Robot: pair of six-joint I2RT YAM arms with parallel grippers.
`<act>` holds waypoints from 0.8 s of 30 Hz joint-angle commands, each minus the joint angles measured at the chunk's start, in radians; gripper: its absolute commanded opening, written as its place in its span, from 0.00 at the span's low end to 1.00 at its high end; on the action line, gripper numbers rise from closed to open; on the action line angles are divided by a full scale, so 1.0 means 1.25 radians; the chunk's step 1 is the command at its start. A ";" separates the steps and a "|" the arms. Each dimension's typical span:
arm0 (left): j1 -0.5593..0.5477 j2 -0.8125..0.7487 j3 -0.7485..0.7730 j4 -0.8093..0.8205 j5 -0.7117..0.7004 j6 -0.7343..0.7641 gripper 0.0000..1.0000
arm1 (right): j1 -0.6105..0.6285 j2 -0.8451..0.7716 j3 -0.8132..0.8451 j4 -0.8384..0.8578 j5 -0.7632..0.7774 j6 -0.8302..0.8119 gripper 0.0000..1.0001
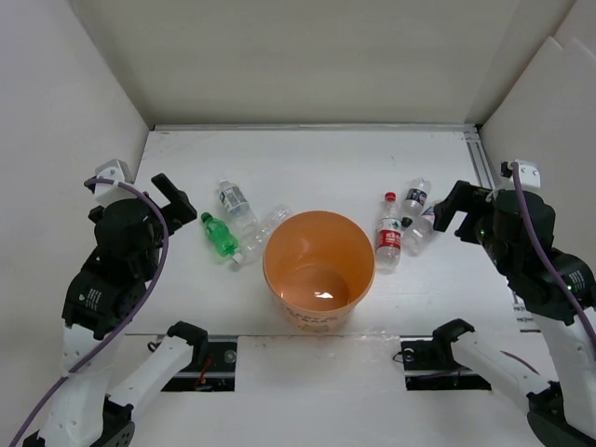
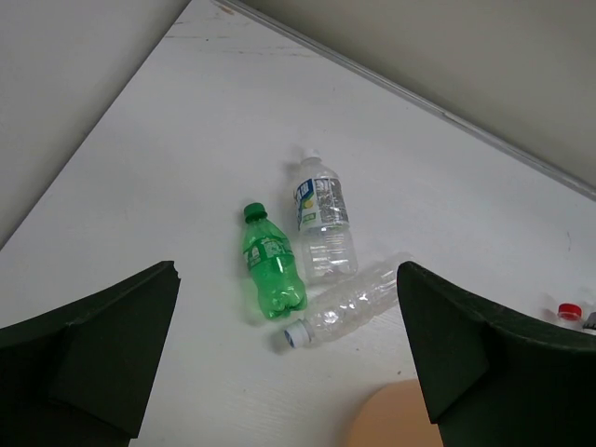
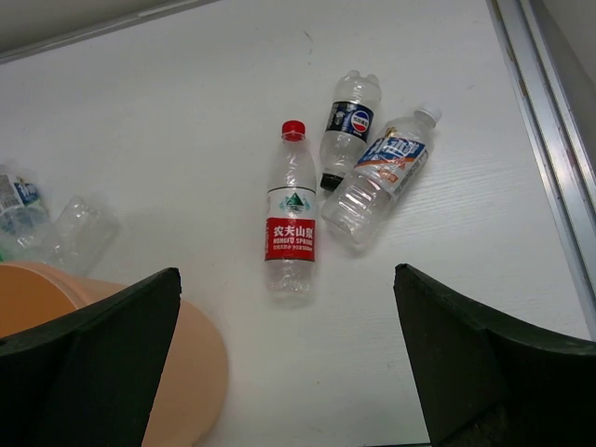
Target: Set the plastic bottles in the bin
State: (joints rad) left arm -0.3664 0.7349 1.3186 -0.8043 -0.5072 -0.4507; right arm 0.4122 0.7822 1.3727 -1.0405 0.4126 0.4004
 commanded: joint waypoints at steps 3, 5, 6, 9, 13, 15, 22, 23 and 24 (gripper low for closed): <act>0.000 -0.005 -0.008 0.024 -0.003 -0.003 1.00 | -0.005 0.004 0.000 0.009 0.018 0.010 1.00; 0.000 -0.005 -0.008 0.032 -0.003 -0.003 1.00 | -0.005 0.004 0.000 0.018 0.027 0.010 1.00; 0.000 -0.005 -0.017 0.032 -0.003 -0.003 1.00 | -0.005 0.013 0.000 0.018 0.027 0.010 1.00; 0.000 0.003 -0.044 0.059 0.026 0.005 1.00 | -0.013 0.077 0.000 0.040 0.027 0.010 1.00; 0.000 0.004 -0.113 0.121 0.089 0.005 1.00 | -0.093 0.222 0.012 0.102 -0.056 -0.001 1.00; 0.000 0.004 -0.138 0.145 0.098 -0.011 1.00 | -0.148 0.323 0.060 0.111 -0.077 -0.012 1.00; 0.000 -0.004 -0.246 0.203 0.076 -0.035 1.00 | -0.246 0.596 0.137 0.193 -0.157 -0.010 0.98; 0.000 -0.004 -0.256 0.210 0.076 -0.035 1.00 | -0.254 0.623 0.138 0.193 -0.157 -0.010 0.98; 0.000 -0.012 -0.264 0.218 0.076 -0.035 1.00 | -0.254 0.644 0.138 0.205 -0.166 -0.010 0.97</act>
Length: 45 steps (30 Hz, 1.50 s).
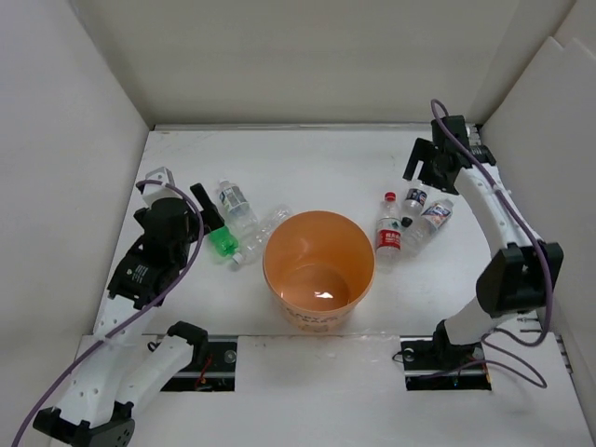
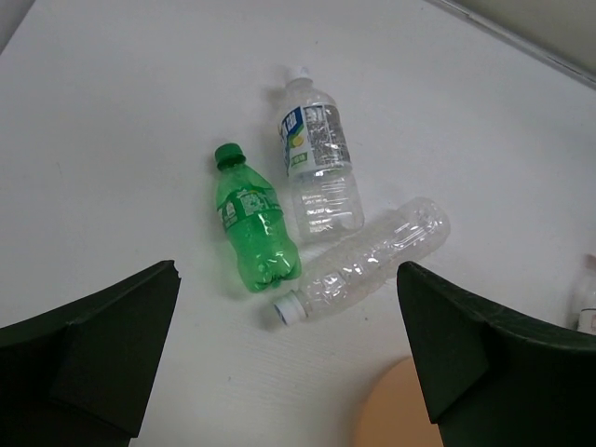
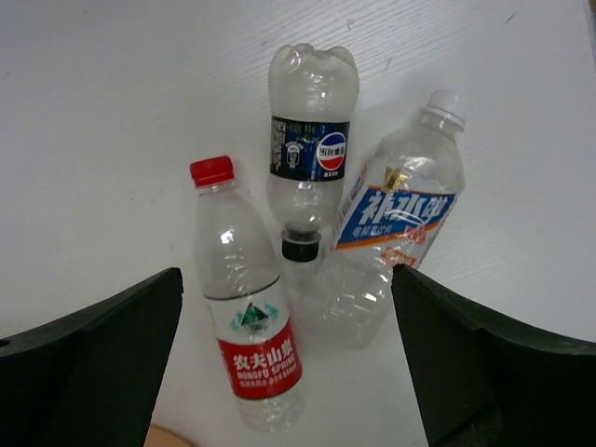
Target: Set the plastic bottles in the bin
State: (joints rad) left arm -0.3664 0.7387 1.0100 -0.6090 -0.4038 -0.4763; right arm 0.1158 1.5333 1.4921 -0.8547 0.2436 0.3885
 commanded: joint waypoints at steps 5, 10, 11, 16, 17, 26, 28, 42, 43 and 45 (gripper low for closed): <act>0.000 -0.023 -0.025 0.076 0.010 -0.014 1.00 | -0.034 0.167 0.053 0.130 -0.030 0.000 0.97; 0.000 -0.037 -0.042 0.085 0.026 -0.007 1.00 | -0.050 0.269 0.108 0.138 -0.035 -0.011 1.00; 0.000 -0.038 -0.042 0.085 0.026 0.001 1.00 | -0.057 0.284 0.118 0.138 -0.027 -0.011 1.00; 0.000 -0.045 -0.050 0.101 0.054 0.008 1.00 | -0.085 0.373 0.162 0.129 -0.040 -0.028 1.00; 0.000 -0.045 -0.050 0.101 0.054 0.008 1.00 | -0.085 0.388 0.170 0.129 -0.040 -0.029 1.00; 0.000 -0.045 -0.057 0.108 0.062 0.015 1.00 | -0.101 0.489 0.203 0.112 -0.059 -0.036 0.86; 0.000 -0.038 -0.050 0.108 0.062 0.015 1.00 | -0.110 0.497 0.203 0.112 -0.076 -0.027 0.78; 0.007 0.126 0.346 0.071 0.091 0.053 1.00 | -0.110 0.434 0.448 0.047 -0.146 0.003 0.00; 0.007 0.141 0.375 0.085 0.114 0.066 1.00 | -0.110 0.418 0.470 0.047 -0.155 0.012 0.00; 0.007 0.192 0.446 0.109 0.224 0.102 1.00 | -0.102 0.346 0.470 0.068 -0.214 0.019 0.00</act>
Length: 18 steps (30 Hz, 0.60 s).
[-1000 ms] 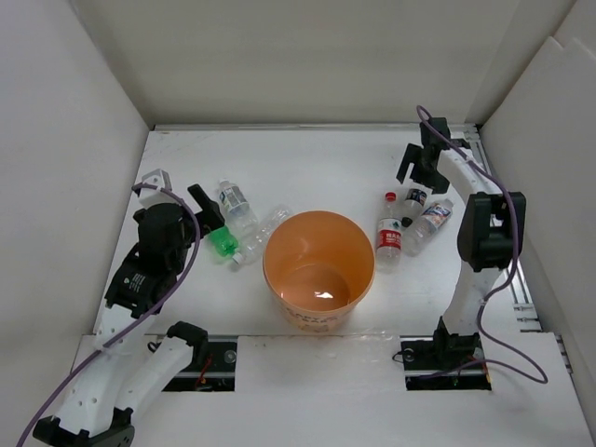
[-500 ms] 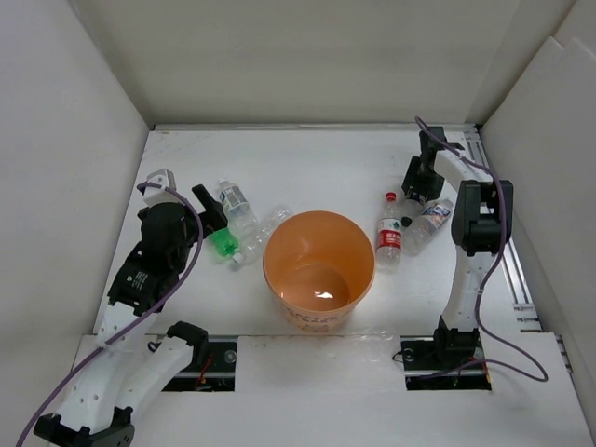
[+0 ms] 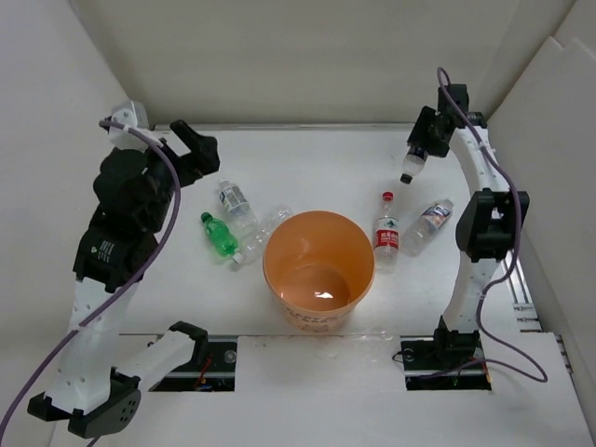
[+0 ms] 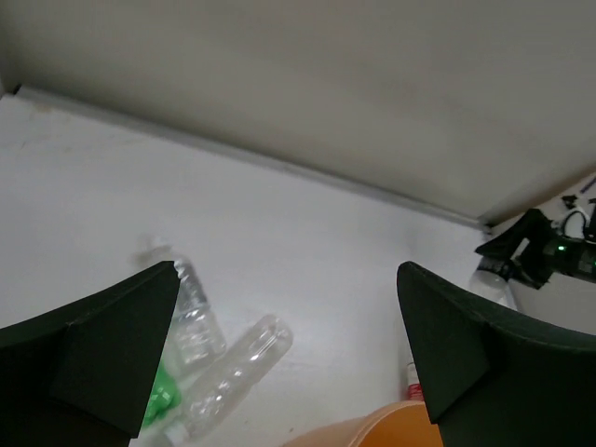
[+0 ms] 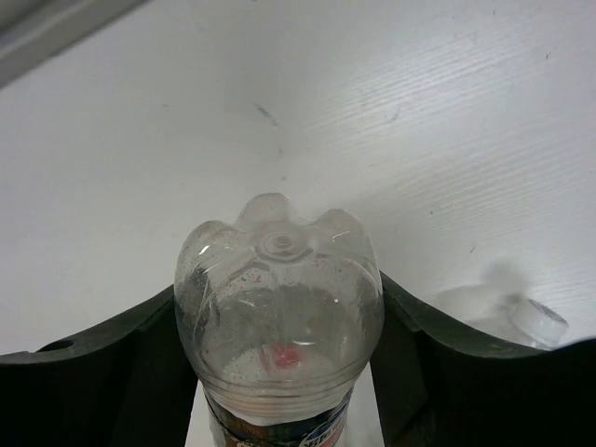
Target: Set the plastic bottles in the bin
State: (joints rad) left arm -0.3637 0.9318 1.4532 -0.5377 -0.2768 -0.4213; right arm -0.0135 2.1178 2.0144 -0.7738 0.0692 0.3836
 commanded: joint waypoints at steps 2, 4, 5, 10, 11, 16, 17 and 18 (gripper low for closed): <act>0.005 0.071 0.120 0.080 0.229 0.087 1.00 | 0.032 -0.205 0.043 0.036 -0.104 0.023 0.00; 0.005 0.123 0.152 0.124 0.406 0.126 1.00 | 0.067 -0.261 0.024 0.067 -0.173 0.023 0.00; 0.005 0.139 0.160 0.140 0.460 0.126 1.00 | 0.079 -0.288 0.016 0.094 -0.196 0.023 0.00; -0.016 0.243 0.196 0.253 0.743 0.107 1.00 | 0.171 -0.439 -0.005 0.200 -0.367 0.058 0.00; -0.016 0.255 0.196 0.273 0.781 0.094 1.00 | 0.214 -0.452 -0.005 0.218 -0.418 0.072 0.00; -0.016 0.254 0.091 0.497 0.973 -0.053 1.00 | 0.349 -0.496 -0.005 0.285 -0.417 0.088 0.00; -0.016 0.233 0.061 0.611 1.022 -0.086 1.00 | 0.362 -0.496 -0.005 0.285 -0.417 0.088 0.00; -0.016 0.221 0.012 0.662 1.041 -0.117 1.00 | 0.381 -0.496 -0.005 0.293 -0.417 0.098 0.00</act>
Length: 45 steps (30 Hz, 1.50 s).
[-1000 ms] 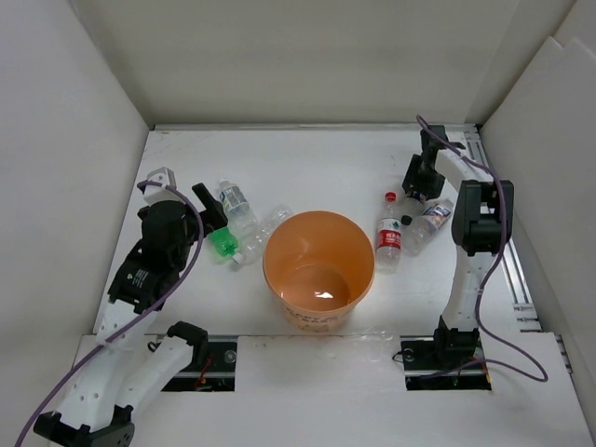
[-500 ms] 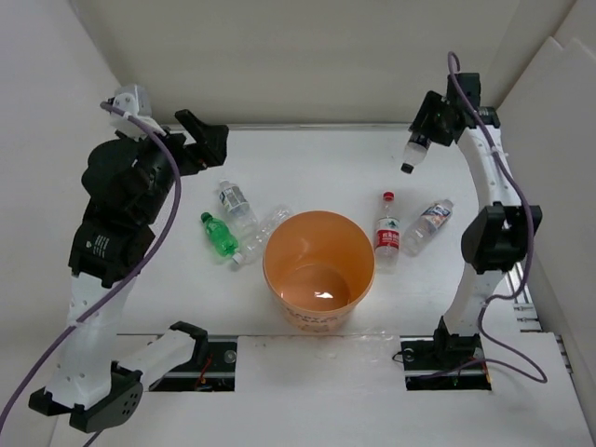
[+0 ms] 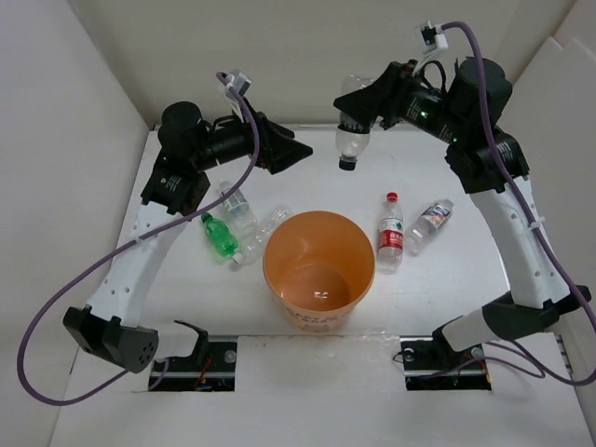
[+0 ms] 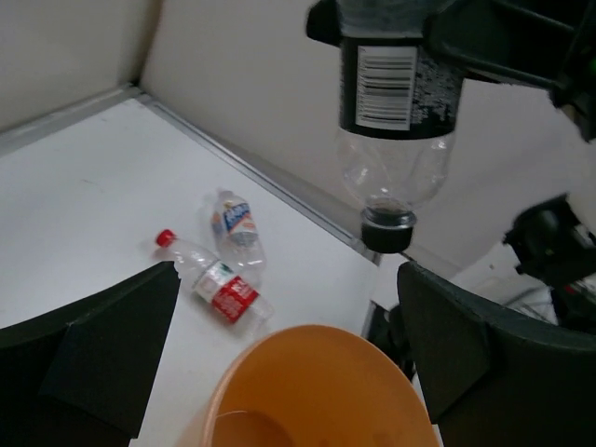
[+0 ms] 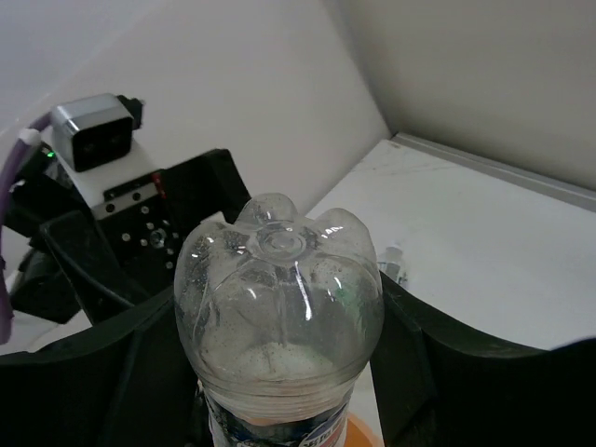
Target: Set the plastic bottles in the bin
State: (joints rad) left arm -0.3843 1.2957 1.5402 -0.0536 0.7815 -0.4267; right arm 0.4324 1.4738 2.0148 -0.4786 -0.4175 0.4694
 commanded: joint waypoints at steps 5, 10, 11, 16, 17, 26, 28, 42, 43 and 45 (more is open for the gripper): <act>0.001 -0.111 -0.102 0.373 0.236 -0.187 1.00 | 0.087 0.019 -0.046 0.131 -0.040 0.053 0.00; 0.001 -0.119 -0.118 0.383 0.251 -0.205 1.00 | 0.127 0.037 -0.068 0.248 -0.120 0.109 0.00; 0.001 -0.119 -0.126 0.383 0.251 -0.205 1.00 | 0.148 0.044 -0.068 0.261 -0.131 0.119 0.00; 0.001 -0.111 -0.126 0.271 0.197 -0.128 1.00 | 0.200 0.068 -0.019 0.261 -0.111 0.119 0.00; 0.001 -0.111 -0.126 0.255 0.174 -0.114 1.00 | 0.200 0.068 -0.019 0.261 -0.086 0.119 0.00; 0.001 -0.119 -0.142 0.163 0.099 -0.045 1.00 | 0.217 -0.044 -0.119 0.278 0.097 0.104 0.00; 0.001 -0.119 -0.152 0.163 0.099 -0.045 1.00 | 0.217 -0.044 -0.120 0.279 0.085 0.104 0.00; 0.001 -0.111 -0.212 0.423 0.217 -0.199 1.00 | 0.280 0.024 -0.104 0.326 0.021 0.121 0.00; 0.001 -0.111 -0.212 0.423 0.224 -0.199 1.00 | 0.280 0.024 -0.104 0.342 0.013 0.121 0.00; 0.001 -0.111 -0.221 0.423 0.231 -0.199 0.88 | 0.287 0.032 -0.104 0.350 0.004 0.130 0.00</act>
State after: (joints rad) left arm -0.3859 1.1679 1.2747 0.3683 1.0206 -0.6479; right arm 0.7803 1.5188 1.8523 -0.1513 -0.3767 0.6079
